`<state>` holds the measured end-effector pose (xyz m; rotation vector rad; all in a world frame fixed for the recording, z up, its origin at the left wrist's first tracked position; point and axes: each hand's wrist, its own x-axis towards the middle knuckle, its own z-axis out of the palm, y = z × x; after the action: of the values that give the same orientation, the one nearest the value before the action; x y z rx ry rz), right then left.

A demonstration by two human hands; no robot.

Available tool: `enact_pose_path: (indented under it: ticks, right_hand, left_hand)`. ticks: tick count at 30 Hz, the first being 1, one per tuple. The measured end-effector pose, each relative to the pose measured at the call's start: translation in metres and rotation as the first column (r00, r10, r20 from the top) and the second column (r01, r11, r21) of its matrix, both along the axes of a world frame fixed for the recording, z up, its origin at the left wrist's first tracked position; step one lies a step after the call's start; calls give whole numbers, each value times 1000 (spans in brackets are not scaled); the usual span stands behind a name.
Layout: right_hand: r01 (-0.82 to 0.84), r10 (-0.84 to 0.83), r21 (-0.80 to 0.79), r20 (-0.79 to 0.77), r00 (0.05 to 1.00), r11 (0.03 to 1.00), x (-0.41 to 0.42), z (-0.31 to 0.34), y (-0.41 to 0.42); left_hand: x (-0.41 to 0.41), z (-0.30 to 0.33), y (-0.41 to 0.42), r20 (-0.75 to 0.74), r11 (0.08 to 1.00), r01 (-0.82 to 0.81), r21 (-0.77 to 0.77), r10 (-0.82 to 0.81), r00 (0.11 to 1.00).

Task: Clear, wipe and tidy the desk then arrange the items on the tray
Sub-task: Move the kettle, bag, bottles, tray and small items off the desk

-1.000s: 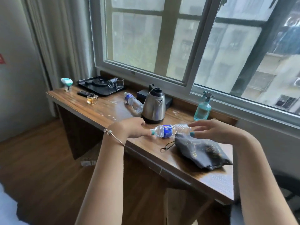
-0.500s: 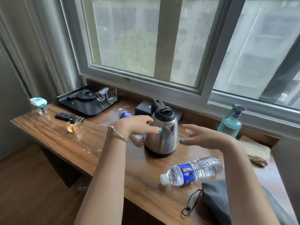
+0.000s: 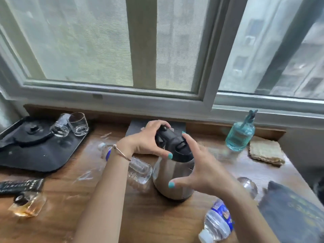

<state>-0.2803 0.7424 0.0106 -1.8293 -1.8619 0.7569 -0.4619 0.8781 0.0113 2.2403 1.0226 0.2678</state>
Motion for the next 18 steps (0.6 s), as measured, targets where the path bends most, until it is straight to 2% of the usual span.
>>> enact_pose_path:
  ticks: [4, 8, 13, 18]
  right_hand:
    - [235, -245, 146, 52, 968, 961, -20, -10, -4]
    - [336, -370, 259, 92, 925, 905, -32, -19, -4]
    - [458, -468, 347, -58, 882, 819, -36, -19, -11]
    - [523, -468, 438, -235, 852, 731, -18, 25, -36]
  left_hand:
    - [3, -25, 5, 224, 1000, -15, 23, 10, 975]
    - [6, -38, 0, 403, 997, -36, 70, 4, 915]
    - [12, -34, -16, 466, 987, -87, 136, 14, 885]
    - [34, 24, -37, 541, 962, -94, 256, -62, 839]
